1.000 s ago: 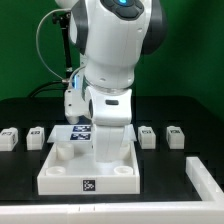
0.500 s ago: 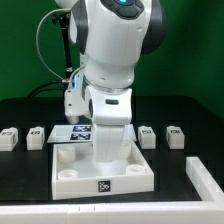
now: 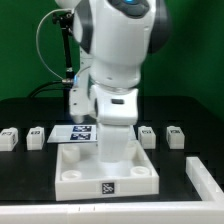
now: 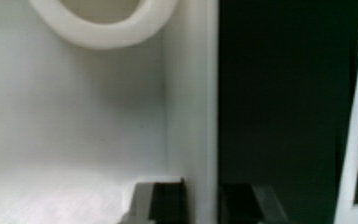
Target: Assemble one leg
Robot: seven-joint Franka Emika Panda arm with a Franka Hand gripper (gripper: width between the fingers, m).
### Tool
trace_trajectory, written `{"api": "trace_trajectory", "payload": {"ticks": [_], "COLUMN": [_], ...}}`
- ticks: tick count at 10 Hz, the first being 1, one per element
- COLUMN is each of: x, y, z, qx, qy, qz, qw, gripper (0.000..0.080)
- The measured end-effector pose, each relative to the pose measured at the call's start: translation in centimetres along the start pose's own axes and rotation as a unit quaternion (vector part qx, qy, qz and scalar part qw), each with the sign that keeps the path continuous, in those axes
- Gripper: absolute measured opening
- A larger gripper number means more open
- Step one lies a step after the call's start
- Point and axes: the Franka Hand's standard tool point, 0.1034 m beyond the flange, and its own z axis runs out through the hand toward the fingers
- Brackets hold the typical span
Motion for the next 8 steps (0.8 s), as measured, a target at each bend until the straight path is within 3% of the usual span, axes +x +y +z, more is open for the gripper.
{"api": "trace_trajectory", "payload": {"ticks": [1,2,5,6,8], "x": [2.3,3.4,4.6,4.7,5.3], "y": [1.4,2.3,4.8,5.2,5.6], "z": [-0.7,-1.2,-2.3,-2.5,-2.8], "qx": [-0.009,-0.015,-0.027,-0.025,0.003], "qy": [0.002,0.004,0.011,0.011,0.005], "qz": [0.003,0.003,0.003,0.007,0.032], "qw": [1.000,1.000,1.000,1.000,0.999], "gripper": [0.0077,0.0077,0.0077,0.0077,0.0077]}}
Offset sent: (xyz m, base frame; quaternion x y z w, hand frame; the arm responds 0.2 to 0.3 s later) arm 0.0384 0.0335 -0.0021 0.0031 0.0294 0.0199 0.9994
